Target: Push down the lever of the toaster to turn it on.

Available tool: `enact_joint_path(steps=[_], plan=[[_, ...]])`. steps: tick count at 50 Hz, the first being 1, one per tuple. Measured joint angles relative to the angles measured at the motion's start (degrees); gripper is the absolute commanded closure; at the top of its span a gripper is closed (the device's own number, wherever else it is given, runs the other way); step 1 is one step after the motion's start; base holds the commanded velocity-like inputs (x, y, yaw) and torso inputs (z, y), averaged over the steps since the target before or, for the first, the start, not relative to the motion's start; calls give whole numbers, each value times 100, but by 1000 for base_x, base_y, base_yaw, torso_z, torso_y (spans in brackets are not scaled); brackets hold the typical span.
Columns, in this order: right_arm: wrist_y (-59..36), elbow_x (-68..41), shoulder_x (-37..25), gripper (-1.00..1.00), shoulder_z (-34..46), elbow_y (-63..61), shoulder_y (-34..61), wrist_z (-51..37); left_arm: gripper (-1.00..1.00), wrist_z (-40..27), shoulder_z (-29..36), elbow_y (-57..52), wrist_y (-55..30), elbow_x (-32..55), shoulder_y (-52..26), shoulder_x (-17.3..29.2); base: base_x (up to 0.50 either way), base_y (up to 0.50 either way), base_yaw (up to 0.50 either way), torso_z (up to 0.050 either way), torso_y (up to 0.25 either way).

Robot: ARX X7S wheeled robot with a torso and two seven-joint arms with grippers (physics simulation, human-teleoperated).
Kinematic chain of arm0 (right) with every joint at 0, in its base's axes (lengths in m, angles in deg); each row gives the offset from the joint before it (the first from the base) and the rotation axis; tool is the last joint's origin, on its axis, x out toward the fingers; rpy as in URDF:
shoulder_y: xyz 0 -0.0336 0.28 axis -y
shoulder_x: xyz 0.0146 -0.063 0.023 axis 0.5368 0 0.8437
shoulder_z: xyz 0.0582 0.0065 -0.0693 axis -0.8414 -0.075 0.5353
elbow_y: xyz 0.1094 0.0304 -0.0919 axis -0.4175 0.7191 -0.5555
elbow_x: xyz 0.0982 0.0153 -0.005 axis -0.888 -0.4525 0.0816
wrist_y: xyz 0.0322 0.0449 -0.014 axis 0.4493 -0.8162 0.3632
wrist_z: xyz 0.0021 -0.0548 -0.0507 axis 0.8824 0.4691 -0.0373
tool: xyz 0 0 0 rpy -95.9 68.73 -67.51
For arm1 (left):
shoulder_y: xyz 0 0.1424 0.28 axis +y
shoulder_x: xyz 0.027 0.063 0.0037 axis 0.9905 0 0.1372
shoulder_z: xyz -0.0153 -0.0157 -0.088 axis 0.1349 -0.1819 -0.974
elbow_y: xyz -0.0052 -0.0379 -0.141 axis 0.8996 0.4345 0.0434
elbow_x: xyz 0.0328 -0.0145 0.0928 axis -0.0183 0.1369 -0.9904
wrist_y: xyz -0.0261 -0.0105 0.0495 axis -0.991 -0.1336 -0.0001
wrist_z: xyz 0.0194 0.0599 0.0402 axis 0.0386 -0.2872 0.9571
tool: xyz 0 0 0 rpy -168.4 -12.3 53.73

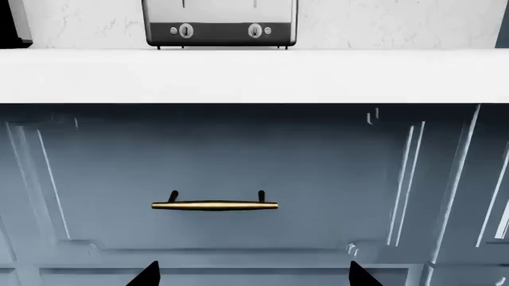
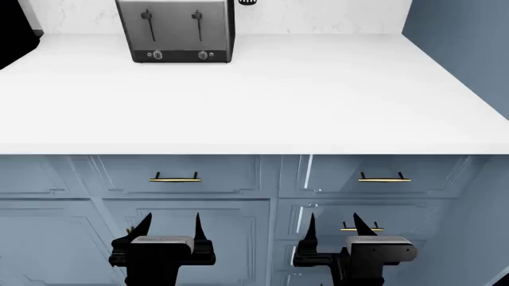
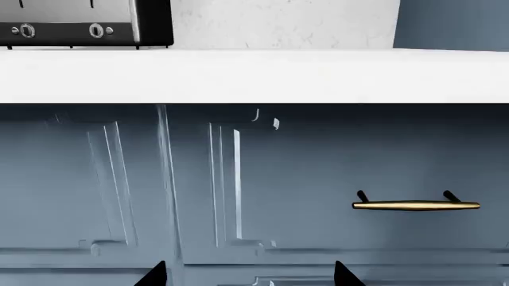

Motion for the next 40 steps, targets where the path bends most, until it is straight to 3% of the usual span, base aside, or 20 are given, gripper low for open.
enact_joint_path(steps=[9,22,40], plan=[[-24,-77,-106,-100,159,52,4,-62,-100,-85,141,-36,-10,90,33,102,0,0,0,2,0],[-307,-159,-269,-100,375,-111,45,-234,-100,-95,356,-502,-324,363,86,317,0,0,0,50,1],[-1781,-536,-725,-100,292,-1102,986,-202,-100,16,360,-1588,-2013,1038,-825,699,0,0,0,50,1]])
